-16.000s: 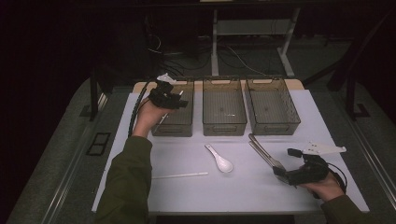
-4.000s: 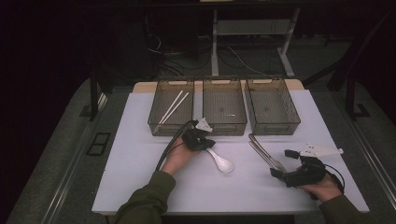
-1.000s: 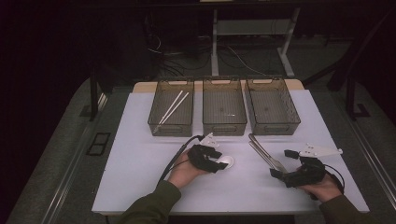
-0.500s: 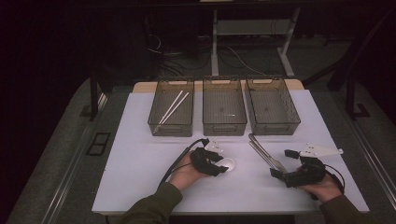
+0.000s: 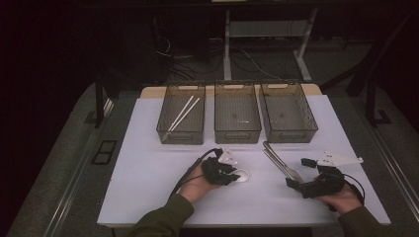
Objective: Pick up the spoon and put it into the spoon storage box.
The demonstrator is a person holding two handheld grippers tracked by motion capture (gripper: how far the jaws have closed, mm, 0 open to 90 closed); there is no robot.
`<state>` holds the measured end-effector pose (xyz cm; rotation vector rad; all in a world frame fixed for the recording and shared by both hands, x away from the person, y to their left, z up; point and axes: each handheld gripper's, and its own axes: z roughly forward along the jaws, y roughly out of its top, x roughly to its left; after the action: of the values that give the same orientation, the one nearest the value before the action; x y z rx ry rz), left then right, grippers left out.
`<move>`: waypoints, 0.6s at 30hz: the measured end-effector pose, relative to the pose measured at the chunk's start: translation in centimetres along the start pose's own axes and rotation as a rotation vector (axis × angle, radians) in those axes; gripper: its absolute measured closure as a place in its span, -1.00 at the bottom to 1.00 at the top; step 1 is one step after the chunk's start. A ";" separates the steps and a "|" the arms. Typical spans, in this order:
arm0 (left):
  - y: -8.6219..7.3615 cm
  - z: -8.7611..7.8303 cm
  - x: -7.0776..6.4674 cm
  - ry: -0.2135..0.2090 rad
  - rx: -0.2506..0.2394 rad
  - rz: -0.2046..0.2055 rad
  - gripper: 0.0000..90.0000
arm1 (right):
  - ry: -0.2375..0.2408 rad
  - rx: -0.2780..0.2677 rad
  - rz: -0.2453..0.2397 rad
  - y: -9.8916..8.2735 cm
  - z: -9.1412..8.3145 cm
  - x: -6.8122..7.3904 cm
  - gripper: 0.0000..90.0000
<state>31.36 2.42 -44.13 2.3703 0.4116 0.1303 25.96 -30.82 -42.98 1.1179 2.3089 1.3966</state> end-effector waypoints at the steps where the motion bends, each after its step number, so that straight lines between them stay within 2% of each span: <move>1: 0.0 0.0 0.0 0.000 -0.001 0.001 0.62 | 0.000 0.000 0.000 0.0 0.0 0.0 -0.99; 3: 0.1 -0.2 0.0 0.005 0.003 0.018 0.69 | 0.000 0.000 0.000 0.0 0.0 0.0 -0.99; 8: 0.1 -0.5 -0.2 0.001 -0.010 0.028 0.84 | 0.000 -0.001 0.000 0.0 0.0 0.0 -0.99; 14: 0.1 -0.6 -0.4 0.013 -0.014 0.030 0.85 | 0.003 -0.002 0.005 0.0 0.0 -0.1 -0.99; 18: 0.1 -0.6 -0.4 0.003 -0.024 0.022 0.86 | 0.005 -0.004 0.001 0.0 0.0 -0.1 -0.99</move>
<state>30.92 2.61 -43.65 2.3518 0.3831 0.1490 25.99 -30.87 -42.98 1.1160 2.3082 1.4054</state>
